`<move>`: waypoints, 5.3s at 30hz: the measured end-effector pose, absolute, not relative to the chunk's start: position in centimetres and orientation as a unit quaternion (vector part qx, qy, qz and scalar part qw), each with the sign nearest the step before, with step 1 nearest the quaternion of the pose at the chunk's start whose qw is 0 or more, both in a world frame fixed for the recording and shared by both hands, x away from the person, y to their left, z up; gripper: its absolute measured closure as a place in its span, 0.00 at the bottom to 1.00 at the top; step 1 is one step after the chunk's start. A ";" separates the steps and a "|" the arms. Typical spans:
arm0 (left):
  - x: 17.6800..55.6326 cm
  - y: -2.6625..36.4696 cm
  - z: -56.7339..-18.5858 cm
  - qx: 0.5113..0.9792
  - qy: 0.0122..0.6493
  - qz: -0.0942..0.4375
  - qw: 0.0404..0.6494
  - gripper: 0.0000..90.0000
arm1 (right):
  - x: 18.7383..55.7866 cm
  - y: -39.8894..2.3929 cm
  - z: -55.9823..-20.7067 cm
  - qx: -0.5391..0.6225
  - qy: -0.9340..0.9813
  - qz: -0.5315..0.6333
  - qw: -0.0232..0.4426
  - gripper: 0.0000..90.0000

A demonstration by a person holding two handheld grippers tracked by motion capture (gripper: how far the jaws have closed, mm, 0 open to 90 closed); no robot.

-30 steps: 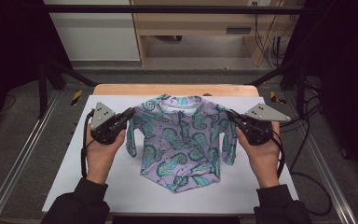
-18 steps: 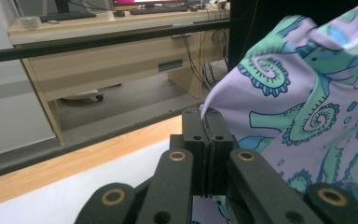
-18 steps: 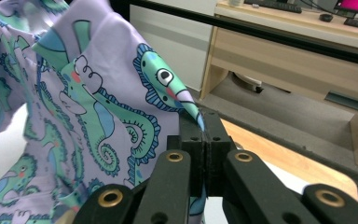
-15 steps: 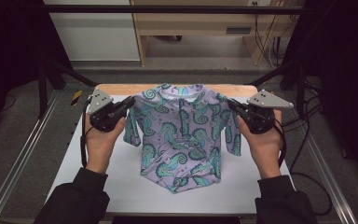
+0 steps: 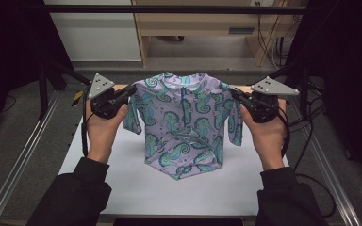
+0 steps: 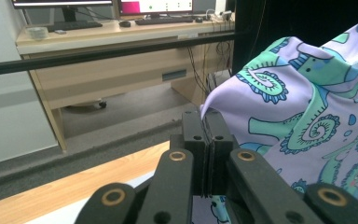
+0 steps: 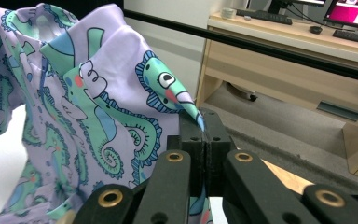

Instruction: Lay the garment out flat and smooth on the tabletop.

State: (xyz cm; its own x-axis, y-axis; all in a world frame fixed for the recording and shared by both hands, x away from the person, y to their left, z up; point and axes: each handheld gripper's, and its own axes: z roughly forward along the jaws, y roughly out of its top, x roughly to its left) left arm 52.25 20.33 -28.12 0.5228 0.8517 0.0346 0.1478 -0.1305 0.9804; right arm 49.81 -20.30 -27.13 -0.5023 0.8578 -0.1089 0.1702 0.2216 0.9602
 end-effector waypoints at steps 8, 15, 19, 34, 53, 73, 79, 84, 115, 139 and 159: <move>51.9 20.1 -26.1 0.677 0.357 0.334 0.550 1.00 | 49.1 -20.4 -25.6 0.359 0.701 0.508 0.350 1.00; 52.5 19.3 -24.8 0.681 0.350 0.343 0.544 1.00 | 49.1 -20.8 -24.3 0.360 0.698 0.504 0.361 1.00; 54.0 18.7 -25.6 0.683 0.364 0.338 0.535 1.00 | 50.2 -21.0 -25.2 0.376 0.694 0.500 0.357 1.00; 56.5 17.1 -28.8 0.655 0.397 0.361 0.532 1.00 | 53.4 -20.2 -29.1 0.423 0.654 0.504 0.372 1.00; 58.6 17.1 -30.4 0.661 0.415 0.355 0.515 1.00 | 55.4 -20.0 -30.4 0.431 0.662 0.498 0.358 1.00; 62.6 16.6 -32.2 0.681 0.425 0.354 0.480 1.00 | 59.5 -19.7 -33.0 0.457 0.666 0.490 0.327 1.00; 66.1 16.6 -33.5 0.695 0.436 0.343 0.458 1.00 | 62.5 -19.7 -34.2 0.475 0.670 0.482 0.305 1.00; 69.4 16.7 -35.5 0.707 0.463 0.305 0.438 0.88 | 66.3 -19.3 -35.9 0.510 0.661 0.475 0.278 0.93; 47.3 19.3 -41.6 0.681 0.374 0.320 0.542 0.23 | 48.3 -18.5 -42.2 0.411 0.742 0.468 0.247 0.29; 43.4 21.0 -47.1 0.708 0.412 0.306 0.485 0.18 | 42.5 -13.4 -46.7 0.323 0.797 0.477 0.180 0.43; 44.0 21.9 -47.3 0.692 0.437 0.310 0.484 0.12 | 40.0 -4.0 -48.1 0.260 0.864 0.385 0.195 0.29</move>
State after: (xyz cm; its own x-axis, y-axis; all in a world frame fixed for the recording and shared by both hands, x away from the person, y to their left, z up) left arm 43.96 21.92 -47.32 0.4264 0.9045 0.0069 0.3045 -0.1508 0.9405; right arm 40.01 -4.00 -48.14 -0.7884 0.5999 -0.1366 0.2994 0.5681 0.7666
